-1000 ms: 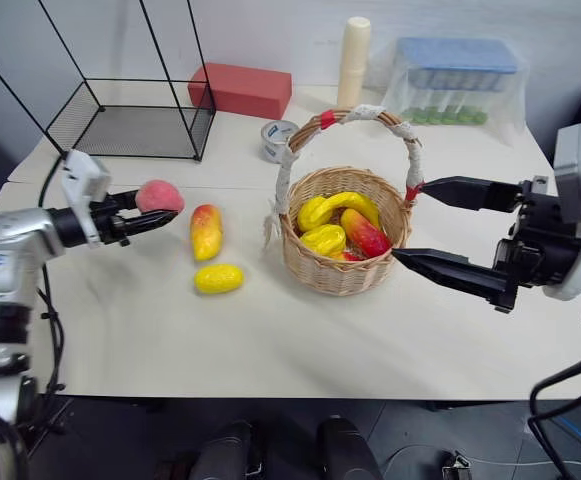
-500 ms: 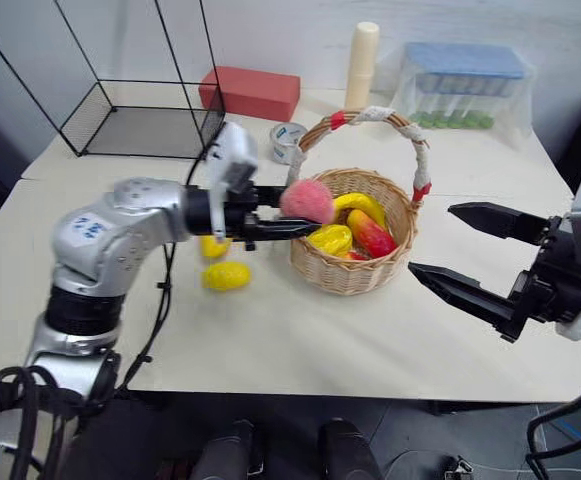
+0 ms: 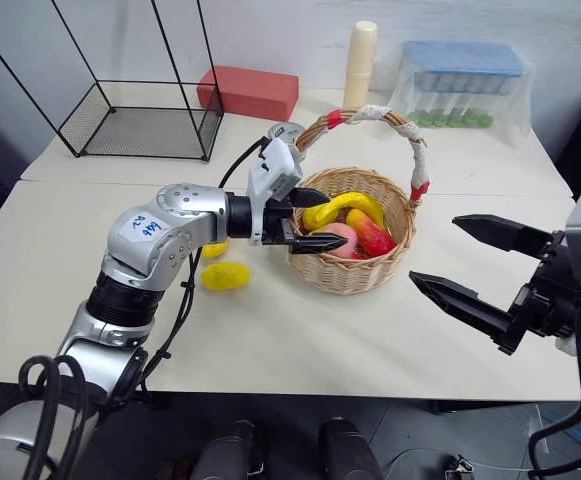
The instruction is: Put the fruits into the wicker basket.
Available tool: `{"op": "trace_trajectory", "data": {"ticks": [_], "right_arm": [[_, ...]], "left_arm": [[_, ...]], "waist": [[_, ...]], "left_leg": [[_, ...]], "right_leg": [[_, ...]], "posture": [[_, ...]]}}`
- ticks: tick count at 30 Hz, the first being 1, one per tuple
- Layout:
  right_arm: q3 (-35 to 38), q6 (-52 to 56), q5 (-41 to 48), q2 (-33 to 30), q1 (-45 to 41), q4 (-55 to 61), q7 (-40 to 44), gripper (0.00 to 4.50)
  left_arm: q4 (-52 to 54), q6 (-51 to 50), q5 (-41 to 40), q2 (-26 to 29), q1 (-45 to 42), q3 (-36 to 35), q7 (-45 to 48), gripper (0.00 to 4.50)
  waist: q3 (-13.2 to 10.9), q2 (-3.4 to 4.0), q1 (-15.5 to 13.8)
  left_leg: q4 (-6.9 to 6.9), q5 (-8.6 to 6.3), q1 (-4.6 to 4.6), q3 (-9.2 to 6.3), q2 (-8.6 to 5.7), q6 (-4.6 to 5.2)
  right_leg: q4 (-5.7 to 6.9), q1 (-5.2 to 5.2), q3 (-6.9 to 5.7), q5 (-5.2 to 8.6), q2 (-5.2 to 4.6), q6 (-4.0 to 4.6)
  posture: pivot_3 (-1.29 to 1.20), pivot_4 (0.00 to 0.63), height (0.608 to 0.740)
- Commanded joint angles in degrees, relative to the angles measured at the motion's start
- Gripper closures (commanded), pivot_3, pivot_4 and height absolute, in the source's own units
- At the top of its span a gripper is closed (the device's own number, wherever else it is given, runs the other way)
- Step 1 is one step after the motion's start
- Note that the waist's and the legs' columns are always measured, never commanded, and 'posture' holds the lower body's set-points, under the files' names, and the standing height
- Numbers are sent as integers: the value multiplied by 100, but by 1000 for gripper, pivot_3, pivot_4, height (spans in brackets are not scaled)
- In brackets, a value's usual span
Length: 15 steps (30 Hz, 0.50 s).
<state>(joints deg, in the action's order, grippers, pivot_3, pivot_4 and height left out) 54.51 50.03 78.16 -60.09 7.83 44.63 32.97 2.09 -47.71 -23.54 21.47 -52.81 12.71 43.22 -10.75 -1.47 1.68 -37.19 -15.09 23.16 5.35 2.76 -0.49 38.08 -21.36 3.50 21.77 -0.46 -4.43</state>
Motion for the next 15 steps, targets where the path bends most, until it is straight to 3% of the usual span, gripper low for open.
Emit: {"op": "trace_trajectory", "data": {"ticks": [1,6,12,15], "right_arm": [[-22,-183,-31,-80,-103,-92,12,0],[-335,-268,-156,-138,-236,-230,170,0],[-761,-350,-280,-195,-565,-416,258,0],[-1014,-380,-360,-254,-771,-555,355,0]], "left_arm": [[523,196,-559,341,229,-873,415,27],[702,373,-1053,1177,798,-1921,920,27],[276,926,-831,2005,1247,-2129,1453,27],[147,1311,-809,2622,1702,-1891,2570,27]], "waist": [[0,0,11],[0,0,-2],[-1,-2,-28],[-1,-2,8]], "left_leg": [[0,1,0,1,1,-2],[-1,4,-1,0,3,-8],[-4,3,0,-4,-2,-3],[-1,0,1,-2,-1,1]], "right_leg": [[2,-2,0,0,0,0],[8,-5,-4,0,-2,0],[1,1,-8,0,-10,0],[-4,0,-7,0,-10,0]], "posture": [[0,150,740],[0,150,740],[0,150,740],[0,150,740]]}}
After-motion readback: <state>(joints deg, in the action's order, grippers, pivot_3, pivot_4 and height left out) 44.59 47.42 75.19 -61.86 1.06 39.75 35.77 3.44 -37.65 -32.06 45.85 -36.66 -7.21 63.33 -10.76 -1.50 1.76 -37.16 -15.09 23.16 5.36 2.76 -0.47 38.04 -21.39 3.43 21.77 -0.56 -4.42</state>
